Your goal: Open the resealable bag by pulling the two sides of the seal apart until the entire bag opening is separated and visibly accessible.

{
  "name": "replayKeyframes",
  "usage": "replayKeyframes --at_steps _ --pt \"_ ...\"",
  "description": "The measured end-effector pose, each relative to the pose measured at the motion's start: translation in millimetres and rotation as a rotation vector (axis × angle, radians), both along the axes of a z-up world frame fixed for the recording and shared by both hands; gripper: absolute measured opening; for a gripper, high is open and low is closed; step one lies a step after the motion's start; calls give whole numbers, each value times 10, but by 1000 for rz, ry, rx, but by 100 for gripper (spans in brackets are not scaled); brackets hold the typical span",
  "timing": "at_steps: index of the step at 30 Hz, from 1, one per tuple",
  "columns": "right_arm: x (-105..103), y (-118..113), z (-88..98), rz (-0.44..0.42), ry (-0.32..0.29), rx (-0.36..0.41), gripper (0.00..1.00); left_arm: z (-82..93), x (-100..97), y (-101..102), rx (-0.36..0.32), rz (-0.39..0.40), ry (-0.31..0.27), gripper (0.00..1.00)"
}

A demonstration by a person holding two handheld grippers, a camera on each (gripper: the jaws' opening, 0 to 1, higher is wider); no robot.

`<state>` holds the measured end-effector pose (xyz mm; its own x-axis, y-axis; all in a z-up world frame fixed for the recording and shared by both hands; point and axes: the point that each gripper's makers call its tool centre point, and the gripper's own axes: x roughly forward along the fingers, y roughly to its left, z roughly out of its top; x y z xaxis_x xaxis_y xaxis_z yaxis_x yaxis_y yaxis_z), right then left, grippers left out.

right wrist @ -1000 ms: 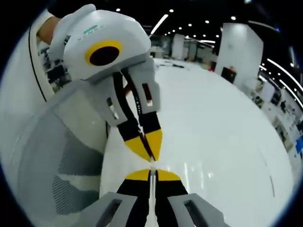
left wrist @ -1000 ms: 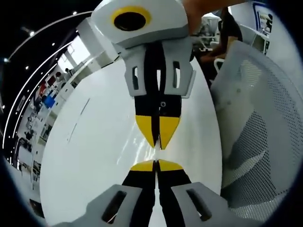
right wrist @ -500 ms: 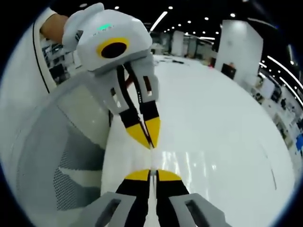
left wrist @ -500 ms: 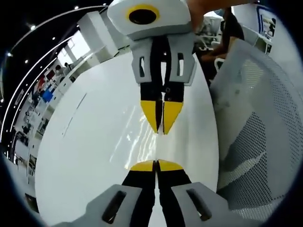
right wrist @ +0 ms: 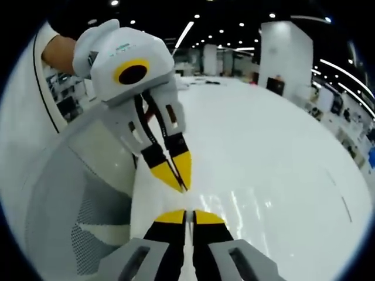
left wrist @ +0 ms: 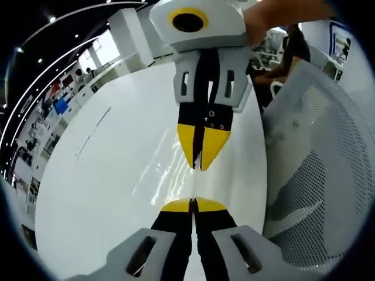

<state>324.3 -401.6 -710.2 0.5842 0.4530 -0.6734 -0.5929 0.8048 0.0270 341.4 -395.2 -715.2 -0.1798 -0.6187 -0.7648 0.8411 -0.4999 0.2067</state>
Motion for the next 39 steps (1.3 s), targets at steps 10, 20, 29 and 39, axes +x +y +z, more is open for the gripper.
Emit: replayKeyframes --at_steps 10,20,29,39 --pt "-263 -254 -64 -30 28 -14 0 -5 118 23 7 34 -41 0" --pt "-463 -486 -120 -61 44 -47 0 -7 156 37 9 35 -47 0" --pt "-522 -544 -124 -97 51 -53 0 -25 123 46 14 22 -37 0" --pt "-563 -431 -127 -70 59 -25 1 -88 86 114 -27 -16 -98 0"
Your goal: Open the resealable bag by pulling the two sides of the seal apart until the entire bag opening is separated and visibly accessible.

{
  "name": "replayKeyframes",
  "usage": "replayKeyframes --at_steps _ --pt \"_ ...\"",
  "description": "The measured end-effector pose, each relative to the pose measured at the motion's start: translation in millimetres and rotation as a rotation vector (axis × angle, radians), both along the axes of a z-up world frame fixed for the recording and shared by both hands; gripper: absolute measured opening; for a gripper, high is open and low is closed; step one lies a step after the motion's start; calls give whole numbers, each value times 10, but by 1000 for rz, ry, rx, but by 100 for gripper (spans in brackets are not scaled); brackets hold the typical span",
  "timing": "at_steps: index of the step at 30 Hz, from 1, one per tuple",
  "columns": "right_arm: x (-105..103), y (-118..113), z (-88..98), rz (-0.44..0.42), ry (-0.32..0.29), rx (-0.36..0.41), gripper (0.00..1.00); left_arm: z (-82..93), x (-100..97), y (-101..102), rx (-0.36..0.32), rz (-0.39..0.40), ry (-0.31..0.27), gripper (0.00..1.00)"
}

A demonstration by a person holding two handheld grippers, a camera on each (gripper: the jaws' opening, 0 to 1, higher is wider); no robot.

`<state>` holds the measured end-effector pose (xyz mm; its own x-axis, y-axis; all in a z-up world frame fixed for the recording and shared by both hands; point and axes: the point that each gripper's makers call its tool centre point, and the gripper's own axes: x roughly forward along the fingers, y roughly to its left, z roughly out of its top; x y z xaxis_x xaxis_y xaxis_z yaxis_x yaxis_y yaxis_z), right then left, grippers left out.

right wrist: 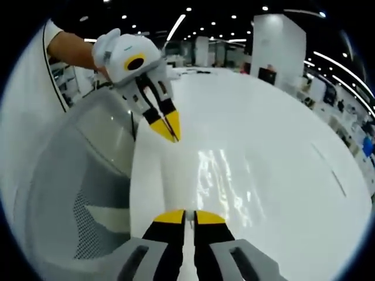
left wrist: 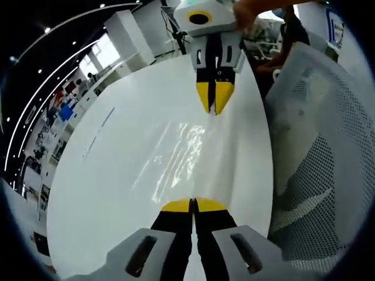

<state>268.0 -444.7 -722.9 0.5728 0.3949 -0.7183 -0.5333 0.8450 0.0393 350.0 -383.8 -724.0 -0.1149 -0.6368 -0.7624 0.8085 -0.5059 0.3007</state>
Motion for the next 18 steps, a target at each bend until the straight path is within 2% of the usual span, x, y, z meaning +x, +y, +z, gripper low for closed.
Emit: replayKeyframes --at_steps 5,10,15,18 --pt "27 76 5 -18 14 42 4 4 -36 -8 -1 -3 0 0" --pt "137 117 148 -68 -23 115 7 6 -41 -20 -6 -4 -6 0" --pt "241 77 191 -119 -34 136 7 -12 -47 -20 -6 -32 -31 0" --pt "270 76 156 -132 -21 143 7 -24 -55 -23 -4 -31 -26 0"
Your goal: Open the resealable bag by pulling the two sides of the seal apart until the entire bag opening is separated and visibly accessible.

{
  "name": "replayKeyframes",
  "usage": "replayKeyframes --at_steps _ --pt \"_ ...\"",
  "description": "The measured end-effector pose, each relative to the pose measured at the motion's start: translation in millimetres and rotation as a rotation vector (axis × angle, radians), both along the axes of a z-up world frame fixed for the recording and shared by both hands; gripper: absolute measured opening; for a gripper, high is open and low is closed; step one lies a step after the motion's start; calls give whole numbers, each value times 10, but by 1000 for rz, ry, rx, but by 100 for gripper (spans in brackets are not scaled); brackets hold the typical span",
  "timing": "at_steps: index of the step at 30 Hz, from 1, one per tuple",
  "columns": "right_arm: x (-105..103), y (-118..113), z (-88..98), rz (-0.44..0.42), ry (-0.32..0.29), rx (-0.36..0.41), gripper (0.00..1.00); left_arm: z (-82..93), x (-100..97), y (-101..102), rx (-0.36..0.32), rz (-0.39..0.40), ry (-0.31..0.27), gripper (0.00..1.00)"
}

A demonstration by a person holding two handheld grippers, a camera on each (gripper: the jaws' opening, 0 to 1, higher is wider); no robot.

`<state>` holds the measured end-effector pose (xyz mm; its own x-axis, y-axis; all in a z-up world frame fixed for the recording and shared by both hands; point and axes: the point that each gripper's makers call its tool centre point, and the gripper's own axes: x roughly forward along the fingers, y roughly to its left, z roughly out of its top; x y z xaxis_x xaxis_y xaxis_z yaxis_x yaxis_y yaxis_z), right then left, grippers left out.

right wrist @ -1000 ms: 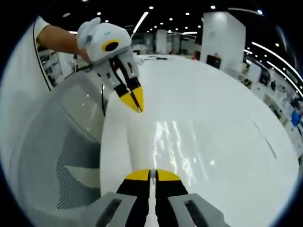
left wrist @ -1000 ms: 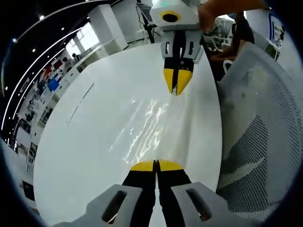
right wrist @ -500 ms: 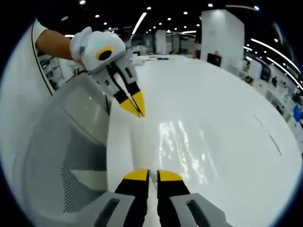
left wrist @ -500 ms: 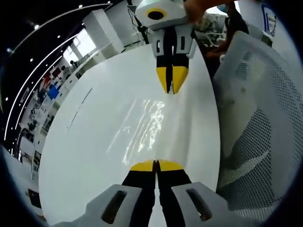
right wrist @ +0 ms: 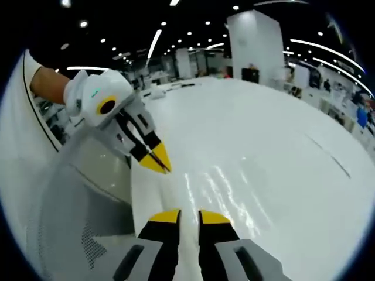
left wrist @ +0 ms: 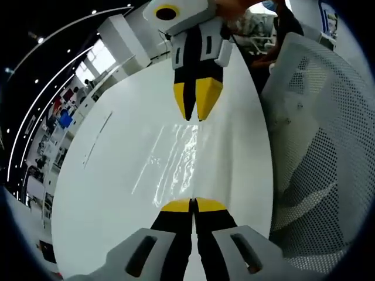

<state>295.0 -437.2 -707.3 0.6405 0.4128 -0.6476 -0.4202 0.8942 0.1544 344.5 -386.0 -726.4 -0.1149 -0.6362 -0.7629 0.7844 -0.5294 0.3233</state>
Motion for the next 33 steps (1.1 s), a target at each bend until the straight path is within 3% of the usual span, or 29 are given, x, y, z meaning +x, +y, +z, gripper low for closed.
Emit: replayKeyframes --at_steps 5,13,17,24,33 --pt "-20 26 -113 20 40 -20 7 14 -15 -13 -6 0 1 0" --pt "65 -22 10 -9 6 9 7 35 -20 -12 -15 -8 -12 0" --pt "32 -22 -92 18 40 -29 7 26 -27 -1 -11 -12 -16 0" --pt "-47 77 -182 41 78 -13 6 19 -34 15 -3 -4 -13 0" --pt "-45 122 -167 47 66 -1 6 -26 6 61 8 5 -15 0"
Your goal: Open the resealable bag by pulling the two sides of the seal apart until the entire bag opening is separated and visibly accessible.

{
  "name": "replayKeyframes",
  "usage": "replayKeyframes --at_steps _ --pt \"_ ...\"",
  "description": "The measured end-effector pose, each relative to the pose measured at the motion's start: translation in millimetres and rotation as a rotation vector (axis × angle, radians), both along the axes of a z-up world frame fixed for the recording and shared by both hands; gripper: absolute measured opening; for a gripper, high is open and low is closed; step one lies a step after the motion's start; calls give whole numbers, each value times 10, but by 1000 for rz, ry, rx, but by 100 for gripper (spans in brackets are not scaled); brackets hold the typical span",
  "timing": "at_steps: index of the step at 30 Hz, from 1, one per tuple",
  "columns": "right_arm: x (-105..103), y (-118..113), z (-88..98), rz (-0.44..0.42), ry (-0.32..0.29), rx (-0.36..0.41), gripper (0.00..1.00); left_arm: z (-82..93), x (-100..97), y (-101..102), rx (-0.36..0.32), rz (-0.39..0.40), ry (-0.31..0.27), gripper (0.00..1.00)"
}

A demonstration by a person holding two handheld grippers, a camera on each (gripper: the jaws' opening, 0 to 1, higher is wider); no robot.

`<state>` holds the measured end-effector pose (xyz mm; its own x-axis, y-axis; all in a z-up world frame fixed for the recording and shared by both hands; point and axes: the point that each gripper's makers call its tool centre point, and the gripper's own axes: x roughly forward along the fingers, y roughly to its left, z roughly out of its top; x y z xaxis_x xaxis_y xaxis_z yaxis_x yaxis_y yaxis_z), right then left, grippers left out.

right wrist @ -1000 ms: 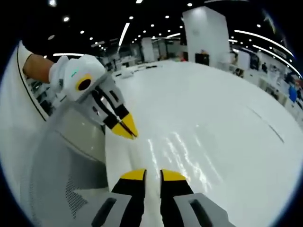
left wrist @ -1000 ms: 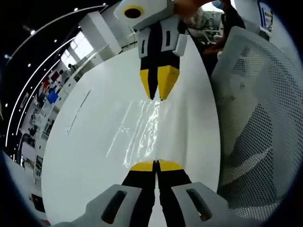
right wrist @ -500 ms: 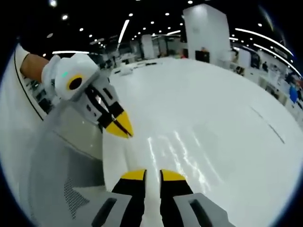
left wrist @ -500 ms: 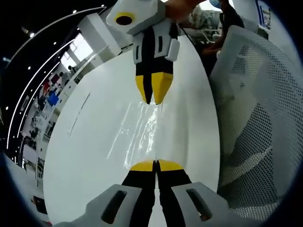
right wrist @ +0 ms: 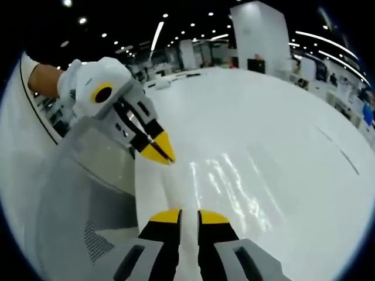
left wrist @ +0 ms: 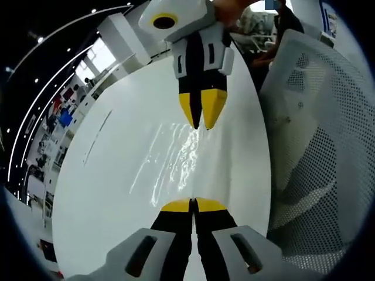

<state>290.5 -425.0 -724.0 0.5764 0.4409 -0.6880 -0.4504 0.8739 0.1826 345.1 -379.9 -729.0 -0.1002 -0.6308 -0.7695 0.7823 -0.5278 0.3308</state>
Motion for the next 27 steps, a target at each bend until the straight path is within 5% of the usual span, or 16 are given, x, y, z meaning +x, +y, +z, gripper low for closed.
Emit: replayKeyframes --at_steps 11,27 --pt "52 -74 79 -25 -20 -1 6 26 -9 -3 -13 -5 -4 0" --pt "-68 42 -82 11 69 19 5 48 -61 -15 -29 -17 -2 0"
